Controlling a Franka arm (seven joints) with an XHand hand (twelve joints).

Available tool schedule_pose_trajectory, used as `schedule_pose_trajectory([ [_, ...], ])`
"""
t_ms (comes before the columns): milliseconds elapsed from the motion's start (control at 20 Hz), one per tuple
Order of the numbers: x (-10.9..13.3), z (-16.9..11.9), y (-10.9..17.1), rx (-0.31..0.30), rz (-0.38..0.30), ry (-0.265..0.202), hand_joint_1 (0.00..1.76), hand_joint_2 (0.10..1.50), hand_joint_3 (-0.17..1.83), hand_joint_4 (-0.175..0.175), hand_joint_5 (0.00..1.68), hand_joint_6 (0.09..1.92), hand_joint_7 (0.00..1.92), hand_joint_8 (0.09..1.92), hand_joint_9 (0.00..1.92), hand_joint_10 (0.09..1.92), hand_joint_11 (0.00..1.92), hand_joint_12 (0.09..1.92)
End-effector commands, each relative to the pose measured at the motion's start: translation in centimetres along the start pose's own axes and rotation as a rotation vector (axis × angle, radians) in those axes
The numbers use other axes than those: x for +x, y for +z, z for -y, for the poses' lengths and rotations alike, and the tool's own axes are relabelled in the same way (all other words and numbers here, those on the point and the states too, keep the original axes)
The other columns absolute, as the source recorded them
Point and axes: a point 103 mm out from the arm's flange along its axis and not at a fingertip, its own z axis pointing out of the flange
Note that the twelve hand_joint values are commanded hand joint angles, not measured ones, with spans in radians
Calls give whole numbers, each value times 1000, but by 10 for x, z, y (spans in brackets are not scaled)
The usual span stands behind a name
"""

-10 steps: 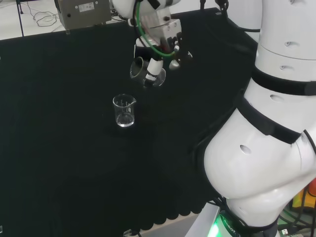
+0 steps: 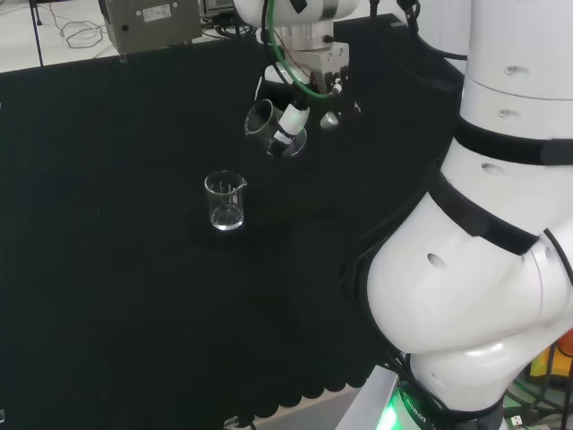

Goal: Place the beaker back on the table.

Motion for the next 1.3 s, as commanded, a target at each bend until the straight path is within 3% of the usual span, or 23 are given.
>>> schedule_pose_trajectory([
  [50, -39, -16, 30, -92, -168, -16, 1318, 675, 560, -175, 1339, 480, 1404, 430, 1723, 87, 1335, 706],
  [200, -50, -22, 41, -100, -253, -16, 1318, 682, 549, -175, 1336, 480, 1401, 432, 1718, 87, 1333, 711],
  [700, -68, -40, 66, -129, -389, -55, 1317, 694, 527, -175, 1336, 474, 1398, 429, 1689, 87, 1317, 718],
  [1000, -69, -43, 76, -169, -407, -67, 1317, 713, 491, -175, 1341, 453, 1401, 407, 1657, 87, 1298, 743],
  [1300, -72, -44, 86, -166, -415, -66, 1316, 720, 476, -175, 1343, 445, 1402, 397, 1635, 87, 1276, 744],
])
